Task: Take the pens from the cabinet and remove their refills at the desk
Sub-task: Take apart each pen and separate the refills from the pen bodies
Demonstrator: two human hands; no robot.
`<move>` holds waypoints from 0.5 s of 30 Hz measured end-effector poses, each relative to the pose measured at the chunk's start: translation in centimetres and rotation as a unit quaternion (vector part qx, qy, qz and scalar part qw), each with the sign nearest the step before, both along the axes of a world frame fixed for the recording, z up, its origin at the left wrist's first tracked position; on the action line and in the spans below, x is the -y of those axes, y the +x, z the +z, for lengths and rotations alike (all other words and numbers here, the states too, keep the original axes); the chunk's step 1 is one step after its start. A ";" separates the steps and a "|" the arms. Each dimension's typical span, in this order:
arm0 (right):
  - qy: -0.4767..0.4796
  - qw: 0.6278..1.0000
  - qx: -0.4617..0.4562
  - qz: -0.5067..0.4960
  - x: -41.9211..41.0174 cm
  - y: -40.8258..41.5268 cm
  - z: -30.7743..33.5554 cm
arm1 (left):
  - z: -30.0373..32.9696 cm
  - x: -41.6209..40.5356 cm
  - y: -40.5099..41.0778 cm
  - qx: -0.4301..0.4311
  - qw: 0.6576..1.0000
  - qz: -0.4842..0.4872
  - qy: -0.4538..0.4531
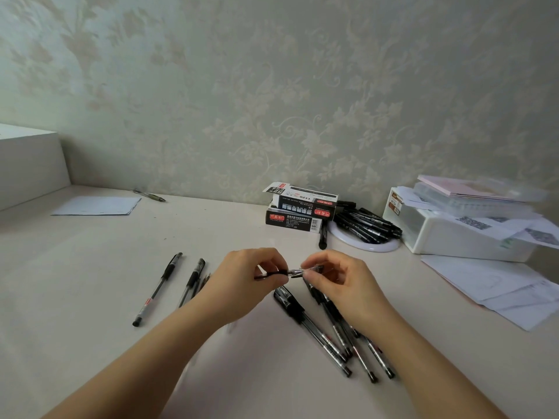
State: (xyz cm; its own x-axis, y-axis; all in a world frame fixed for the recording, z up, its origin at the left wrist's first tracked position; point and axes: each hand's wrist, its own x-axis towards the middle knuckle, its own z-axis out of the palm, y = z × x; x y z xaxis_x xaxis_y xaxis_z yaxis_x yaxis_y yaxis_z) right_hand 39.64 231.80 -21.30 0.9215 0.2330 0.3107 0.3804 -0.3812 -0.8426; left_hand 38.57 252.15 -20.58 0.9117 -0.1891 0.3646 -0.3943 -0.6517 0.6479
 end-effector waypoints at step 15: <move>0.052 0.998 -0.020 0.042 0.1 -0.4 -0.2 | 0.2 0.6 -0.3 0.013 0.999 -0.034 -0.002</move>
